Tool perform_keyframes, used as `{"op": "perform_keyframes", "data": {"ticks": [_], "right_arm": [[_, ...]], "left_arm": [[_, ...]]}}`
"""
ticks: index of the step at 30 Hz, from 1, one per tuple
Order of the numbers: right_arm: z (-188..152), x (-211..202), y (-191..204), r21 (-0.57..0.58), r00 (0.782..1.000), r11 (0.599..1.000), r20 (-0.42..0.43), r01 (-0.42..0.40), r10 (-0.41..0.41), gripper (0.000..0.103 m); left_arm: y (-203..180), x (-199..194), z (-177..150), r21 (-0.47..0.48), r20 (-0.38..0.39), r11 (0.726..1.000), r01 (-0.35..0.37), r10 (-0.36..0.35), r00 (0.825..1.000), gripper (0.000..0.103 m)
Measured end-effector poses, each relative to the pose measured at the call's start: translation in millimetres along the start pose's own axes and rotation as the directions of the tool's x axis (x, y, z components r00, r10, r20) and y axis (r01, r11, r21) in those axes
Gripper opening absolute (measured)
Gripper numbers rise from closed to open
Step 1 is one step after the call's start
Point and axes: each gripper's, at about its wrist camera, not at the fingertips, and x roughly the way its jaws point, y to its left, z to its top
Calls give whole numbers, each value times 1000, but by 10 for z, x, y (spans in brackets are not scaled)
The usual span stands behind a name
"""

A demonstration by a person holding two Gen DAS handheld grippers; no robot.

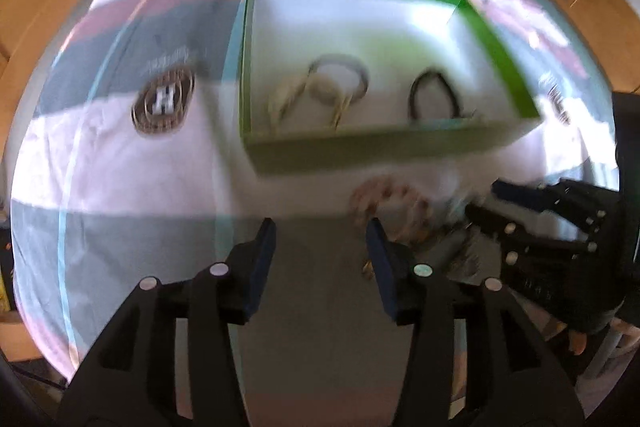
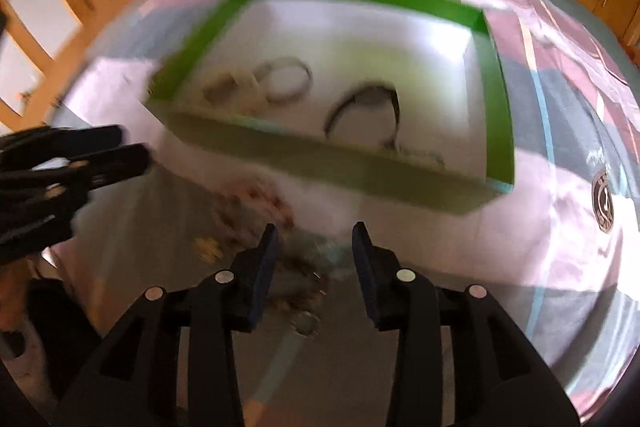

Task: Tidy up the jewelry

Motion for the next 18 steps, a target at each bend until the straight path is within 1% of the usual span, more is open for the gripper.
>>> {"op": "perform_keyframes", "data": {"ticks": [2, 3, 4, 5, 7, 9, 11, 12, 13, 16, 18], "right_arm": [[-18, 183, -51, 31, 998, 999, -57, 22, -20, 39], [-20, 234, -66, 38, 997, 999, -71, 25, -23, 39], [-23, 282, -59, 41, 996, 999, -81, 24, -21, 39], [-22, 314, -38, 36, 996, 999, -88, 30, -27, 39], [-9, 329, 6, 18, 995, 998, -81, 52, -51, 39], [-4, 339, 29, 17, 995, 998, -80, 57, -55, 39], [-10, 334, 32, 29, 995, 998, -80, 56, -53, 28], [-12, 343, 14, 38, 995, 998, -89, 41, -37, 13], [-14, 354, -9, 53, 995, 998, -99, 29, -24, 9], [2, 329, -73, 67, 995, 996, -87, 54, -48, 9], [30, 297, -182, 91, 996, 994, -75, 57, -50, 9]], "left_arm": [[11, 121, 3, -11, -51, 1000, -21, 21, 998, 51], [22, 144, 4, -15, -59, 1000, -22, 21, 998, 52], [28, 161, 1, -19, -66, 1000, -22, 21, 998, 57], [27, 173, -2, -17, -71, 1000, -24, 22, 997, 61], [12, 176, -3, -7, -74, 999, -31, 30, 997, 62], [-8, 201, -31, 9, -81, 999, -36, 37, 996, 62], [-36, 229, -34, 22, -89, 999, -46, 47, 995, 62], [-53, 243, -35, 25, -92, 999, -48, 50, 994, 62], [-64, 259, -37, 29, -95, 998, -50, 53, 994, 62], [-103, 292, -38, 38, -94, 998, -48, 51, 994, 64], [-134, 313, -32, 43, -89, 998, -41, 45, 995, 66]]}}
